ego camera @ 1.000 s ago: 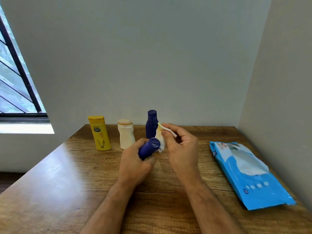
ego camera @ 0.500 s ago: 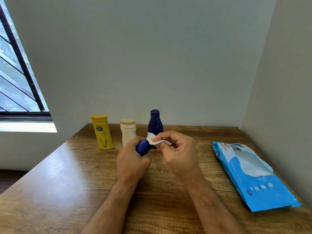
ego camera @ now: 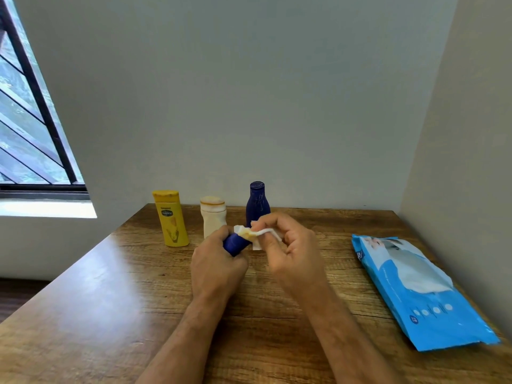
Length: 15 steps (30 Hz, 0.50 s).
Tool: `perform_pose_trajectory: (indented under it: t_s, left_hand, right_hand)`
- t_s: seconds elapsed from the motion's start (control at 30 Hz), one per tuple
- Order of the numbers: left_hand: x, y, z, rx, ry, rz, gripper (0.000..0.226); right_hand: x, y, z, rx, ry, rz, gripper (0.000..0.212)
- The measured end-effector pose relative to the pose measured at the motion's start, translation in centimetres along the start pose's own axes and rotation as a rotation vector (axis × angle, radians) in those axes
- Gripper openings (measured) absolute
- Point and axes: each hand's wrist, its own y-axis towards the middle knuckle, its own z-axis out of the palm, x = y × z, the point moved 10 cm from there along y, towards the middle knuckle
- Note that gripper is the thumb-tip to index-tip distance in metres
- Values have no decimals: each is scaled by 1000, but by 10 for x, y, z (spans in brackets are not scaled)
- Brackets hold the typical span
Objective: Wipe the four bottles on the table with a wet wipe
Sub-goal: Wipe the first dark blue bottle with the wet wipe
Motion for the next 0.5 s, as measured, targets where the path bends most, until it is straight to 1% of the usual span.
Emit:
perform_pose_trajectory:
  t_s: [0.07, 0.1, 0.13, 0.2, 0.27, 0.3, 0.33, 0.37, 0.4, 0.47, 0.5]
  left_hand:
    - [-2, 0, 1, 3, 22, 1, 35]
    - [-3, 0, 2, 2, 36, 5, 37]
    - [-4, 0, 3, 3, 47, 12, 38]
    - [-3, 0, 3, 4, 39, 25, 34]
    - [-2, 1, 2, -2, 18, 27, 26]
    - [-1, 1, 2, 0, 17, 24, 23]
    - [-1, 2, 2, 1, 17, 15, 22]
    - [0, 2, 2, 1, 17, 4, 22]
    - [0, 2, 1, -2, 17, -4, 23]
    - [2, 2, -1, -18, 2, -20, 29]
    - [3, 2, -2, -23, -9, -33, 34]
  right_hand:
    - [-4, 0, -11, -109, 65, 48, 16]
    - [-5, 0, -14, -140, 86, 65, 15]
    - [-4, 0, -13, -132, 88, 70, 15]
    - [0, 0, -1, -13, 32, 35, 18]
    - [1, -4, 14, 124, -50, -6, 20]
    - [0, -4, 19, 157, -90, -14, 21]
    - [0, -4, 20, 154, -111, -16, 21]
    - [-1, -3, 17, 114, -95, -14, 20]
    - [-1, -2, 10, 42, -27, -2, 19]
    - [-6, 0, -9, -137, 131, 45, 17]
    - [-9, 0, -20, -223, 167, 73, 18]
